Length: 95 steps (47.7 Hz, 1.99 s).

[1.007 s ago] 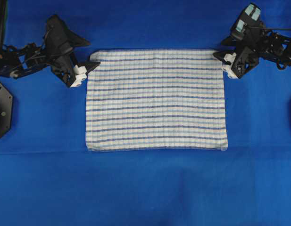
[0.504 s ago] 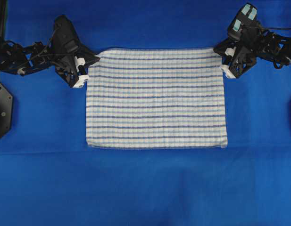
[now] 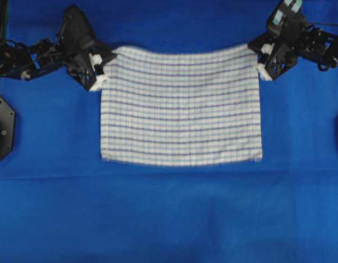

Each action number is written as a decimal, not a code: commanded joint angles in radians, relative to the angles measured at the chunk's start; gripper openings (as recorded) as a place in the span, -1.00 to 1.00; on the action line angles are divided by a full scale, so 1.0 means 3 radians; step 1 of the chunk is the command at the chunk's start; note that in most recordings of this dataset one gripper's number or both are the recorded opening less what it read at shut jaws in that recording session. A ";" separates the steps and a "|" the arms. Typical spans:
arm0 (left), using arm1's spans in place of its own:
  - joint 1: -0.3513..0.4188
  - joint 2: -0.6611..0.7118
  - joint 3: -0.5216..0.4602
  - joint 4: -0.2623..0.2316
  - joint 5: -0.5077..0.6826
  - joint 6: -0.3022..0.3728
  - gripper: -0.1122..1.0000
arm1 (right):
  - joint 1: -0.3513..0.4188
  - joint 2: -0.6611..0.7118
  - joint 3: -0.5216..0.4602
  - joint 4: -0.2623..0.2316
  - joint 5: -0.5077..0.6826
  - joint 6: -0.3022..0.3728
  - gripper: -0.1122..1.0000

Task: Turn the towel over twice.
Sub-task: 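Pinch the far towel corners with left and right grippers, then lift the held far edge up and pull it away from the table, then swing the held edge over and lay it down at the near side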

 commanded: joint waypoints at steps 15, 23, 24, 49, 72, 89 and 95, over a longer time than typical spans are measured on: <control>0.0317 -0.0639 -0.0215 -0.0005 0.0128 0.0066 -0.75 | -0.0302 -0.0486 -0.0312 -0.0005 0.0261 -0.0199 -0.70; 0.0348 -0.0890 -0.0343 -0.0005 0.0271 0.0312 -0.75 | -0.0343 -0.0757 -0.0470 -0.0010 0.0455 -0.0302 -0.70; 0.0348 -0.0926 -0.0363 -0.0010 0.0286 0.0343 -0.75 | -0.0348 -0.0787 -0.0491 -0.0015 0.0481 -0.0312 -0.70; 0.0337 -0.1432 -0.0598 -0.0005 0.0297 0.0598 -0.75 | -0.0348 -0.1508 -0.1074 -0.0056 0.1181 -0.0568 -0.70; -0.0015 -0.1769 -0.0399 -0.0005 0.0399 0.0603 -0.75 | 0.0031 -0.1958 -0.0895 -0.0031 0.1667 -0.0435 -0.70; -0.0399 -0.2045 -0.0097 -0.0005 0.0731 0.0603 -0.75 | 0.0767 -0.2270 -0.0593 -0.0031 0.2004 -0.0133 -0.70; -0.0624 -0.2086 -0.0005 -0.0005 0.0879 0.0598 -0.75 | 0.1058 -0.2301 -0.0491 -0.0031 0.2004 -0.0005 -0.70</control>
